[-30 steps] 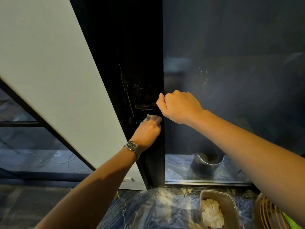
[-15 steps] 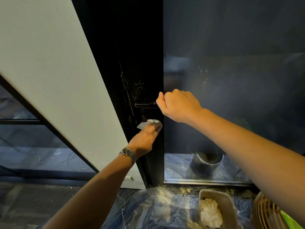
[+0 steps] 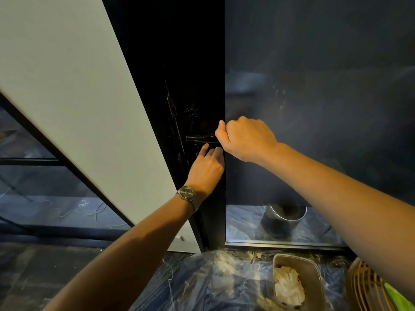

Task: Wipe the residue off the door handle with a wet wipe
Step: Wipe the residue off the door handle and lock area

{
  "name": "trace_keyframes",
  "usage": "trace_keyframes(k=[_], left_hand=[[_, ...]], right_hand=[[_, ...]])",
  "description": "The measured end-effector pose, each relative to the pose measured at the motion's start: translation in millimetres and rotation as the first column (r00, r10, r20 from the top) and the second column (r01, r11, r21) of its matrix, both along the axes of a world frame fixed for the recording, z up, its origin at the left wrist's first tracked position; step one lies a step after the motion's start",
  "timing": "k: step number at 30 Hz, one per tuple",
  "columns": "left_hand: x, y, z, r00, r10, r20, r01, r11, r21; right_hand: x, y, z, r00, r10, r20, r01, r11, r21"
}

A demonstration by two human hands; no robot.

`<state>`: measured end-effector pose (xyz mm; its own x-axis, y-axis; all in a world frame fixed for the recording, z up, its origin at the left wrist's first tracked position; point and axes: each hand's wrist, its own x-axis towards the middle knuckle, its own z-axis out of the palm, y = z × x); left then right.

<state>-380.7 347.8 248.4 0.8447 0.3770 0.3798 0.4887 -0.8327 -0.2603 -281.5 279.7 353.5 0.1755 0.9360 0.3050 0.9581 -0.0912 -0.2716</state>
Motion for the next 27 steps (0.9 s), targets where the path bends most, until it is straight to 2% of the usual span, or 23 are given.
trace_keyframes(k=[4,9,11,13,14,15,16,18,19,20,22,24,27], left_hand=[[-1.1,12.5,8.4,0.983,-0.163,0.083,0.164,0.986,-0.004],[-6.9,17.6,-7.1,0.968,-0.224,0.111,0.233,0.97,-0.069],[-17.8,11.4,-18.5,0.956,-0.25,0.153,0.272,0.952,-0.142],[-28.9,0.8,-24.3,0.93,-0.108,0.351,0.234,0.911,-0.339],[-31.8,-4.4,-25.8,0.884,0.073,0.461,0.189,0.847,-0.496],[-31.7,-8.6,-26.3,0.786,0.29,0.547,0.158,0.761,-0.63],[-29.8,-11.5,-25.3,0.639,0.5,0.585,0.157,0.659,-0.735],[-23.6,-12.3,-19.8,0.34,0.779,0.526,0.262,0.459,-0.849],[-20.1,-11.2,-16.3,0.251,0.848,0.467,0.356,0.368,-0.859],[-16.5,-9.0,-14.6,0.193,0.885,0.424,0.46,0.3,-0.836],[-9.9,-5.3,-13.7,0.133,0.915,0.38,0.574,0.241,-0.782],[-4.0,-4.1,-13.4,0.094,0.93,0.356,0.596,0.234,-0.768],[1.1,-5.7,-13.3,0.056,0.941,0.333,0.546,0.251,-0.8]], right_hand=[[-0.7,-0.2,1.3,1.0,-0.005,0.023,0.005,1.0,0.0],[-0.1,-0.1,2.0,1.0,-0.005,0.022,0.005,1.0,-0.003],[-0.3,0.0,2.9,1.0,-0.001,0.012,0.002,1.0,-0.013],[-0.3,-0.3,3.2,1.0,-0.002,0.005,0.002,1.0,-0.019],[-0.5,-0.3,3.2,1.0,-0.002,0.001,0.002,1.0,-0.022],[-0.3,-0.4,3.2,1.0,-0.002,-0.003,0.002,1.0,-0.024],[-0.3,-0.4,3.2,1.0,-0.001,-0.006,0.001,1.0,-0.025],[-0.2,-0.6,3.8,1.0,-0.002,-0.005,0.002,1.0,-0.026],[-0.1,-0.6,3.8,1.0,-0.001,-0.002,0.001,1.0,-0.026],[0.0,-0.5,3.9,1.0,-0.001,0.0,0.001,1.0,-0.025],[-0.5,-0.1,3.4,1.0,-0.002,-0.001,0.002,1.0,-0.023],[-0.3,0.3,2.7,1.0,-0.005,-0.002,0.005,1.0,-0.019],[-0.6,0.8,2.1,1.0,-0.004,-0.013,0.004,1.0,-0.012]])
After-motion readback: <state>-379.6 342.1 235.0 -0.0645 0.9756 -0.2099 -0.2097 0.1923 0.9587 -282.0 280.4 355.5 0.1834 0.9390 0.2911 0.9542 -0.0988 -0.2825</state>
